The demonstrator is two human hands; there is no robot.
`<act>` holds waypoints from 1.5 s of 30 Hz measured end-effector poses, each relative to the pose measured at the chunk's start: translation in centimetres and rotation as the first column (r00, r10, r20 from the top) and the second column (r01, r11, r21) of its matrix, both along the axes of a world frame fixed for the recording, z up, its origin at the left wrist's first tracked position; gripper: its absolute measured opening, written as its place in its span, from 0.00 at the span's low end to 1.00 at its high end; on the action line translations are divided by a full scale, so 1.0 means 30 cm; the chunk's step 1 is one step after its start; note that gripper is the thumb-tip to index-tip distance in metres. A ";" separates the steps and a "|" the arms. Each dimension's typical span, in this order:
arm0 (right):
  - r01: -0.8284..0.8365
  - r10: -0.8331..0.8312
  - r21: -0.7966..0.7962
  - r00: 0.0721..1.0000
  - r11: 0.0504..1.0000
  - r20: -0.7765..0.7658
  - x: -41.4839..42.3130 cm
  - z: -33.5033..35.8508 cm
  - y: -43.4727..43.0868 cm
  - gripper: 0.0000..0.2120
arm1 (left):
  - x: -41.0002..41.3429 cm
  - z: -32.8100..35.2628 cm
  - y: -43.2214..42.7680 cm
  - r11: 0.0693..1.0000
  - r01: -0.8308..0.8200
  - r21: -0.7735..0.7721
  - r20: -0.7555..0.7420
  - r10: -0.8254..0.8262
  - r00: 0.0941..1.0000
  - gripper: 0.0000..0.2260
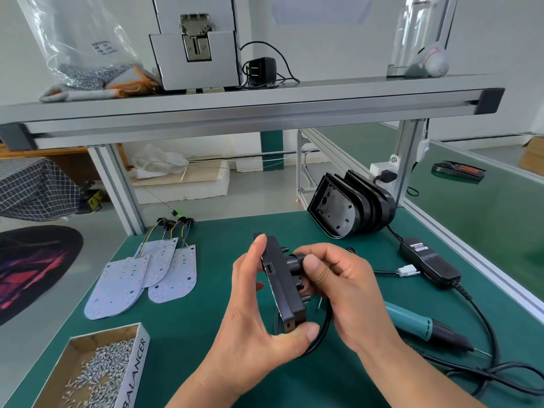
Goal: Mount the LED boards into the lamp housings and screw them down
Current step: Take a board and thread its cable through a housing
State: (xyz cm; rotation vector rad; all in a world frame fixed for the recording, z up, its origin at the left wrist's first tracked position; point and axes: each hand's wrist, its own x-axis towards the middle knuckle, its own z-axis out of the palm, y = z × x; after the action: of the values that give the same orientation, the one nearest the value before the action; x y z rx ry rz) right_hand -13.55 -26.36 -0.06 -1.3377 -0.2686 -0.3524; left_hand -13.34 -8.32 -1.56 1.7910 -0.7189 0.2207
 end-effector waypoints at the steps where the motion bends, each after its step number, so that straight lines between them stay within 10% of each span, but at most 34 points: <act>1: -0.008 0.009 -0.004 1.000 1.000 0.007 -0.001 0.002 -0.001 0.07 | -0.001 0.000 0.001 1.000 0.007 -0.007 -0.003 -0.007 1.000 0.54; 35: 0.107 -0.023 -0.524 0.986 0.845 0.164 -0.019 0.071 -0.093 0.11 | 0.002 0.014 0.012 0.995 0.095 0.010 -0.126 -0.093 0.988 0.53; 41: -0.060 0.052 -0.205 0.998 0.977 -0.047 -0.005 0.050 -0.073 0.08 | 0.002 0.019 0.012 0.998 0.066 -0.006 -0.130 -0.066 0.989 0.53; 45: -0.007 0.000 -0.269 1.000 0.963 -0.025 -0.005 0.043 -0.070 0.07 | 0.003 0.023 0.017 0.998 0.062 0.012 -0.122 -0.060 0.991 0.53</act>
State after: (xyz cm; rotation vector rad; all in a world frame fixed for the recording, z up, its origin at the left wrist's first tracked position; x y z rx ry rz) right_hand -13.71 -28.45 1.24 -1.6086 -0.3055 -0.3031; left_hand -13.26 -7.82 -0.88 1.7781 -0.6895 0.0646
